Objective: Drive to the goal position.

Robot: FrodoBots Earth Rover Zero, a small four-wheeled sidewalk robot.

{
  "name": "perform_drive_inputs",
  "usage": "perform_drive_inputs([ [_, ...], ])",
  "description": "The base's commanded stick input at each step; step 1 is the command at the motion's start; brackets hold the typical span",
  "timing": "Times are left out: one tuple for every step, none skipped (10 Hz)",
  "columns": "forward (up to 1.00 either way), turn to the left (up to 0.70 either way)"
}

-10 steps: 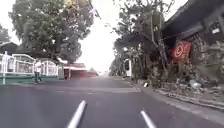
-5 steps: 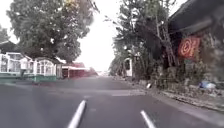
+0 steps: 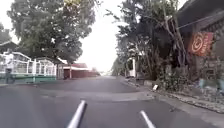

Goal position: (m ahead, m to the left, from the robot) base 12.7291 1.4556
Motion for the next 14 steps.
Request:
perform_drive_inputs([
  [1.0, 0.0],
  [1.0, 0.0],
  [1.0, 0.0],
  [1.0, 0.0],
  [1.0, 0.0],
  [1.0, 0.0],
  [1.0, 0.0],
  [0.74, 0.0],
  [0.0, 0.0],
  [0.0, 0.0],
  [0.0, 0.0],
  [0.0, 0.0],
  [0.0, 0.0],
  [0.0, 0.0],
])
